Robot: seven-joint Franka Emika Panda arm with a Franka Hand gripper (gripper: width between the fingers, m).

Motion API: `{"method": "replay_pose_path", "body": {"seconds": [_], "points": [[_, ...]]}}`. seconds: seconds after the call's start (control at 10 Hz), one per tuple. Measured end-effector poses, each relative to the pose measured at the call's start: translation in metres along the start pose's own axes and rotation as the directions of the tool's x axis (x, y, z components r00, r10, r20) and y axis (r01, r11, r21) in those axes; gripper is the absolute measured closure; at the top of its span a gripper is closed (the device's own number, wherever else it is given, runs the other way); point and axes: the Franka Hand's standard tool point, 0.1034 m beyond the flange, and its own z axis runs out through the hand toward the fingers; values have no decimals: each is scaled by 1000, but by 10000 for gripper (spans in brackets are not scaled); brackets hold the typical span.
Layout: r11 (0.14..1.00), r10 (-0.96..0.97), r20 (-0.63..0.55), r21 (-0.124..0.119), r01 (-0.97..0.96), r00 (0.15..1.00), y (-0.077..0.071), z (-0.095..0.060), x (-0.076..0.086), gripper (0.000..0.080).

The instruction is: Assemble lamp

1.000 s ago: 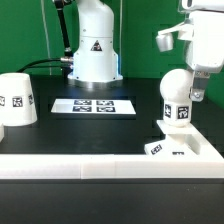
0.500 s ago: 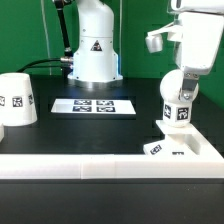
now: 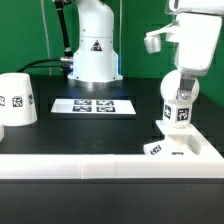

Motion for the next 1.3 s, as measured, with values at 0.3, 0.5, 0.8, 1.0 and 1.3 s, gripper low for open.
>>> {"method": "replay_pose_path", "body": {"seconds": [0.3,0.5,0.8,1.0,1.3], "points": [[971,241,-6,1,-241,971,-3,0,0,223],[878,479,-4,4,-479,878,-6,0,2,223],[704,711,-3,4,-711,704,-6,-1,4,222],[620,784,-4,4,-784,620,-5,-1,2,222],[444,896,-2,2,-896,444,-4,0,0,222]]}}
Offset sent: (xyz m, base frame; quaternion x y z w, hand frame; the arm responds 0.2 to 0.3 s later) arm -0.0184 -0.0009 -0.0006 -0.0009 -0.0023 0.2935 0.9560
